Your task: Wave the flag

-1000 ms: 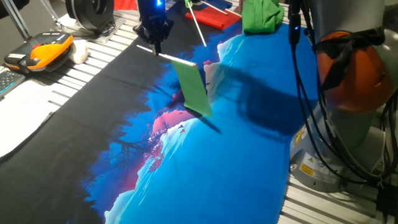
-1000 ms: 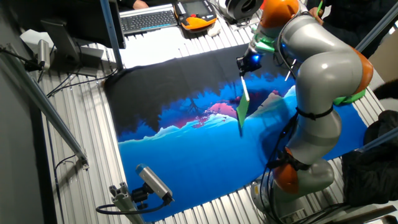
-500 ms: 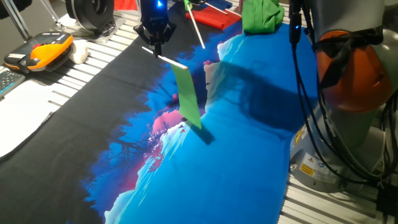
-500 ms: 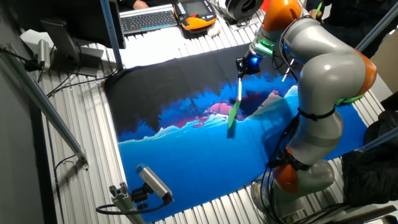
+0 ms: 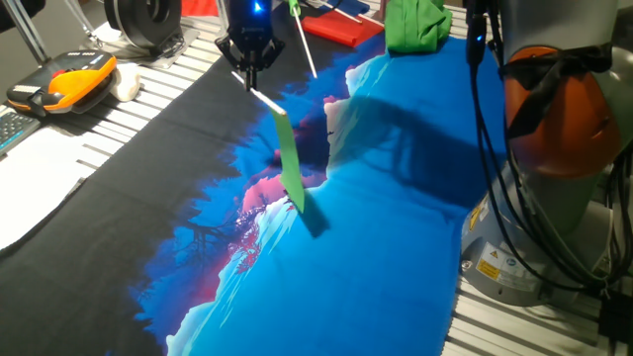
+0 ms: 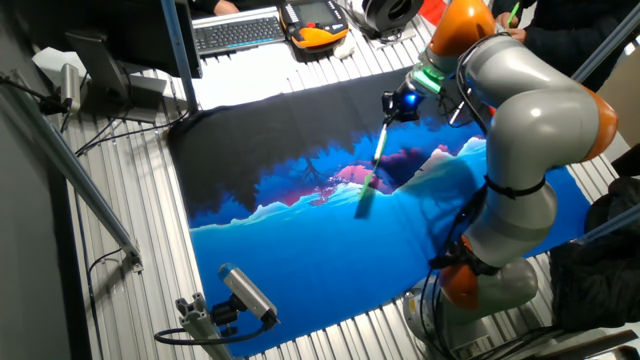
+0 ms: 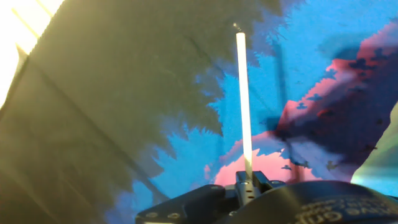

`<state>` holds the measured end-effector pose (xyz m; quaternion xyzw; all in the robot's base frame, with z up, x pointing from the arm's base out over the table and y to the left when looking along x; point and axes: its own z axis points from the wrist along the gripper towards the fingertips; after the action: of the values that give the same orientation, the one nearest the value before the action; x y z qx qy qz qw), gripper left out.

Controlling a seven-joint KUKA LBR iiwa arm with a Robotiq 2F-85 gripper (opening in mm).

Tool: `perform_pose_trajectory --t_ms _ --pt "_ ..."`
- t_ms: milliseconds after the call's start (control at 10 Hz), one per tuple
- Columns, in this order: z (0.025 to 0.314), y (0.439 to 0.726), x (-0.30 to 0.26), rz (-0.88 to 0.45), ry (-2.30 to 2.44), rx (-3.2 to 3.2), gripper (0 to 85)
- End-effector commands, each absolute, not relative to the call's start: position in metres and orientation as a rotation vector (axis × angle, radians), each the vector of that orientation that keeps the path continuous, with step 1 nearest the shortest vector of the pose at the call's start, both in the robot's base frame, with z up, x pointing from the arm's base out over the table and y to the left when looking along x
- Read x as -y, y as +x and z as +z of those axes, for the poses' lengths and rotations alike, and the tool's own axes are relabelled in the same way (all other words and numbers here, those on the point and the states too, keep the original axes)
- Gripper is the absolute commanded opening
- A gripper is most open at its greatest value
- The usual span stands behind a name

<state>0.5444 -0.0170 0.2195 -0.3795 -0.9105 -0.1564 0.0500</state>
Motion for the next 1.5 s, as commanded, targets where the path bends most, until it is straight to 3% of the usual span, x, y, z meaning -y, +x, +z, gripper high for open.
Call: perform_pose_trajectory --t_ms 0,200,600,1400 --pt "0.2196 0.5443 0.0173 -0.496 -1.503 2.644 0.0" --pt "0.2201 0.5448 0.0184 -0.469 -1.21 2.745 0.0" --pt "0.221 0.5448 0.0193 -0.287 -0.826 2.88 0.0" --pt "0.2231 0.5441 0.0216 -0.141 -0.163 2.977 0.0"
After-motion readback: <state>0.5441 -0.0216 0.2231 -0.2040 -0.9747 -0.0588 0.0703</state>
